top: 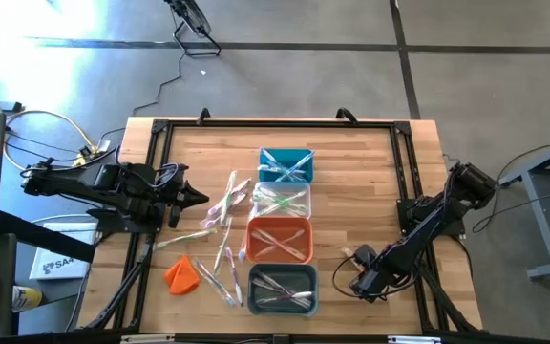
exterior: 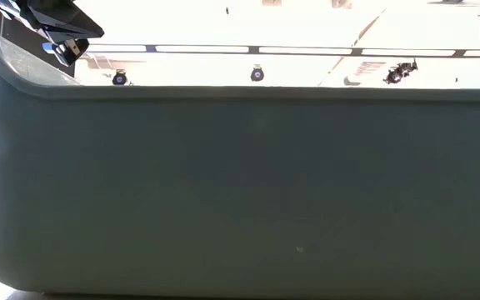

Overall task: Pick & Place Toothbrushes
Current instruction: Put the orange toothbrush into the orange bin

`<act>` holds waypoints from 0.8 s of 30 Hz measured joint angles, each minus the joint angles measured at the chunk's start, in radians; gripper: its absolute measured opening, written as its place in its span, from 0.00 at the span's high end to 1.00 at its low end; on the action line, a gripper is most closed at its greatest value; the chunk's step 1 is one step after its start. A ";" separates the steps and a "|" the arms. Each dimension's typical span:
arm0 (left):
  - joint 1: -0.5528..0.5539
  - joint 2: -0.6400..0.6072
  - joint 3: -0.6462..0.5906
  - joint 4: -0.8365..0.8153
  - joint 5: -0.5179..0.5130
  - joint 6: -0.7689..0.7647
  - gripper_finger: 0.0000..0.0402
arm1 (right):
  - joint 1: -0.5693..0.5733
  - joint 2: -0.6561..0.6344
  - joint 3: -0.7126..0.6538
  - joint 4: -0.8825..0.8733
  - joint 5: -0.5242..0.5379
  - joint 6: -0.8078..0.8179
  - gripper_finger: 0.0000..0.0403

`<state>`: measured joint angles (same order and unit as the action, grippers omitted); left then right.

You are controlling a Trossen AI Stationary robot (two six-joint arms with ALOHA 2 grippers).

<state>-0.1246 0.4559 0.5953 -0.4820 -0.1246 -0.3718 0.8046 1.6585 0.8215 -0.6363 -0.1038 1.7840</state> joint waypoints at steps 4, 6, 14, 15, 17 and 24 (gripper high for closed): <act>0.000 0.000 0.000 0.000 0.000 0.000 1.00 | 0.000 0.000 0.000 -0.003 -0.001 0.000 0.74; 0.000 0.000 0.000 0.000 0.000 0.001 1.00 | 0.000 0.000 0.000 -0.003 -0.002 0.000 0.76; 0.000 0.000 0.000 0.000 0.000 0.000 1.00 | 0.000 0.001 0.000 -0.002 -0.007 0.000 0.84; 0.000 0.000 0.000 0.000 0.000 0.000 1.00 | 0.000 0.001 0.000 -0.002 -0.007 0.000 0.85; 0.000 0.000 0.000 0.000 0.000 0.001 1.00 | 0.000 0.001 0.000 -0.001 -0.007 0.000 0.86; 0.000 0.000 0.000 0.000 0.000 0.000 1.00 | 0.000 0.001 0.000 0.004 -0.016 0.000 0.93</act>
<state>-0.1245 0.4560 0.5953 -0.4820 -0.1246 -0.3714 0.8049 1.6596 0.8215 -0.6324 -0.1199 1.7840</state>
